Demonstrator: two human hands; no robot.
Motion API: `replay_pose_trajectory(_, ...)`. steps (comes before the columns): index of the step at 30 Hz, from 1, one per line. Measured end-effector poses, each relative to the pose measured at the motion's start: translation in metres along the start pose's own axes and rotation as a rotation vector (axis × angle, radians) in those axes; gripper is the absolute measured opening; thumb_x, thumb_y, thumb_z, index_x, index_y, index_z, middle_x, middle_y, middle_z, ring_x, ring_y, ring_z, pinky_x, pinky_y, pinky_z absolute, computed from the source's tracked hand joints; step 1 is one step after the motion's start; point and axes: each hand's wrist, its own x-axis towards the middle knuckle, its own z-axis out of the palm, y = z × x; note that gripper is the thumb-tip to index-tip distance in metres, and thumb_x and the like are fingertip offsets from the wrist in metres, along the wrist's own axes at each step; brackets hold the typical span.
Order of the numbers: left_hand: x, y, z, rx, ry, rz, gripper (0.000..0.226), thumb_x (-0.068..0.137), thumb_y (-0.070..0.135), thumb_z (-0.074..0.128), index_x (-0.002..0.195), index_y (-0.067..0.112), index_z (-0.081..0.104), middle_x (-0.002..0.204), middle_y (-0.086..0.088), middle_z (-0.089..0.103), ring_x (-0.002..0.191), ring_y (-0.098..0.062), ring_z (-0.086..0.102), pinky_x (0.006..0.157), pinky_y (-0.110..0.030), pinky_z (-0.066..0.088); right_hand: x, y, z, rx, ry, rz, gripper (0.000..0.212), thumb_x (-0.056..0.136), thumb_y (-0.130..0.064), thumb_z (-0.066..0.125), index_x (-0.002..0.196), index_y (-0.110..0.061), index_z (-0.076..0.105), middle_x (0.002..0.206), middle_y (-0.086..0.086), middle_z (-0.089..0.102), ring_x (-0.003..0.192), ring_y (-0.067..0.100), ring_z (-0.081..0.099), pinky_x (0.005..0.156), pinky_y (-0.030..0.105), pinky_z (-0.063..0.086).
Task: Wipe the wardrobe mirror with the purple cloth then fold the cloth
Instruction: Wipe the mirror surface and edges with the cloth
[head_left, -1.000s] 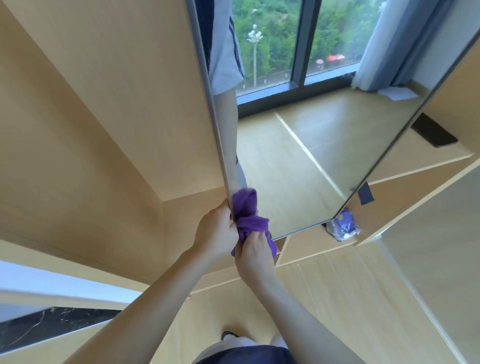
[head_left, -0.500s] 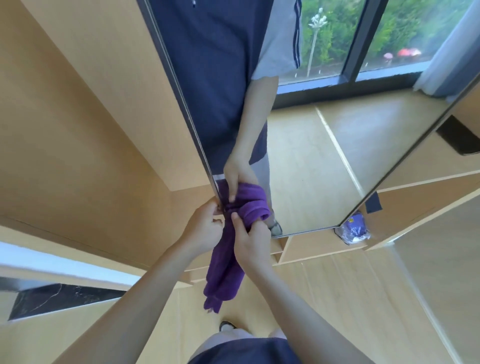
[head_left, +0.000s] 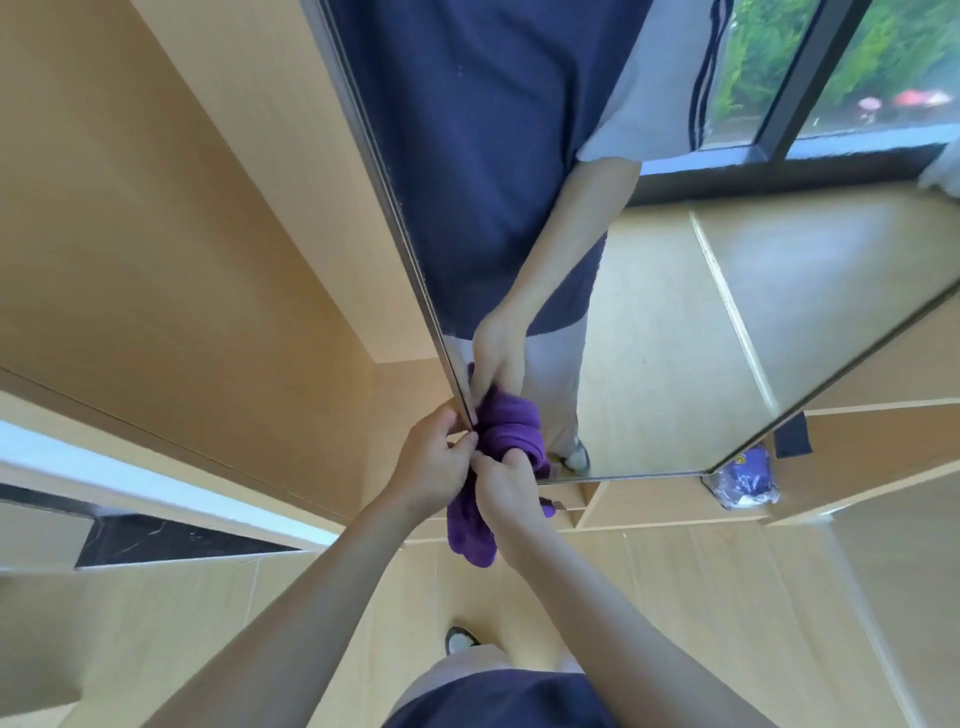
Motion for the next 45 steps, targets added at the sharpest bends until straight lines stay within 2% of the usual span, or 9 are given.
replay_pose_trajectory(3,0.001,0.002,-0.002,-0.053,-0.020,-0.022,0.018,0.099,0.011,0.056,0.113,0.014,0.067,0.110,0.001,0.073,0.105,-0.021,0.067,0.095,-0.036,0.052,0.002,0.000,-0.001,-0.084,0.079,-0.107,0.026,0.104,-0.020,0.048,0.083,-0.008,0.058,0.080,0.003,0.062,0.078,0.021,0.055,0.078,0.037,0.048)
replay_pose_trajectory(7,0.004,0.003,-0.005,-0.066,-0.061,-0.013,0.021,0.100,0.012,0.051,0.116,0.017,0.065,0.113,0.000,0.072,0.109,-0.019,0.065,0.098,-0.038,0.050,0.014,0.010,-0.004,-0.136,0.107,-0.097,0.028,0.104,-0.018,0.053,0.092,0.005,0.062,0.086,0.010,0.066,0.079,0.025,0.057,0.065,0.031,0.042)
replay_pose_trajectory(13,0.007,-0.004,0.004,0.052,0.067,0.076,0.024,0.103,0.018,0.052,0.085,0.034,0.054,0.071,0.029,0.060,0.068,0.005,0.053,0.062,-0.010,0.037,0.036,0.018,-0.041,-0.015,0.204,0.041,0.023,0.102,-0.023,0.055,0.095,-0.004,0.067,0.092,0.009,0.071,0.087,0.028,0.064,0.081,0.037,0.051)
replay_pose_trajectory(21,0.011,-0.011,0.008,0.103,0.120,0.136,0.024,0.104,0.020,0.051,0.085,0.034,0.053,0.064,0.027,0.057,0.060,0.000,0.051,0.054,-0.014,0.034,0.050,0.005,-0.141,0.322,0.421,0.118,0.020,0.100,-0.019,0.048,0.094,-0.018,0.068,0.089,0.008,0.073,0.084,0.024,0.067,0.078,0.036,0.050)
replay_pose_trajectory(25,0.006,-0.013,0.012,0.103,0.155,0.152,0.024,0.103,0.017,0.053,0.085,0.032,0.054,0.067,0.027,0.058,0.066,0.003,0.054,0.057,-0.010,0.037,0.057,0.003,-0.178,0.304,0.557,0.111,0.018,0.100,-0.018,0.048,0.095,-0.015,0.065,0.084,0.004,0.068,0.081,0.024,0.062,0.071,0.034,0.044)
replay_pose_trajectory(33,-0.012,-0.019,0.028,0.096,0.243,0.124,0.029,0.103,0.020,0.052,0.084,0.041,0.052,0.080,0.024,0.066,0.080,-0.004,0.064,0.067,-0.014,0.043,0.075,0.004,-0.219,0.088,0.683,0.078,0.036,0.103,-0.018,0.043,0.135,-0.005,0.054,0.115,0.013,0.062,0.104,0.035,0.057,0.093,0.041,0.041)
replay_pose_trajectory(37,-0.010,-0.022,0.029,0.099,0.235,0.093,0.017,0.097,0.047,0.044,0.088,0.054,0.055,0.078,0.005,0.066,0.077,-0.025,0.066,0.076,-0.044,0.053,0.075,0.012,-0.204,0.017,0.564,0.138,0.024,0.100,-0.009,0.041,0.114,0.002,0.058,0.095,0.011,0.063,0.098,0.035,0.057,0.090,0.039,0.042)
replay_pose_trajectory(41,-0.012,-0.023,0.029,0.080,0.225,0.092,0.017,0.096,0.052,0.042,0.091,0.054,0.058,0.085,0.017,0.067,0.078,-0.012,0.064,0.081,-0.050,0.058,0.068,0.022,-0.159,-0.050,0.360,0.230,0.022,0.090,-0.002,0.040,0.076,-0.011,0.055,0.080,0.009,0.063,0.093,0.035,0.057,0.091,0.041,0.045)
replay_pose_trajectory(45,-0.009,-0.019,0.024,0.089,0.181,0.028,0.019,0.101,0.043,0.045,0.089,0.051,0.058,0.076,0.027,0.064,0.073,-0.005,0.058,0.080,-0.042,0.057,0.066,0.032,-0.093,-0.003,0.120,0.318,0.020,0.096,-0.009,0.047,0.113,-0.005,0.057,0.106,0.015,0.064,0.097,0.030,0.058,0.091,0.038,0.048)
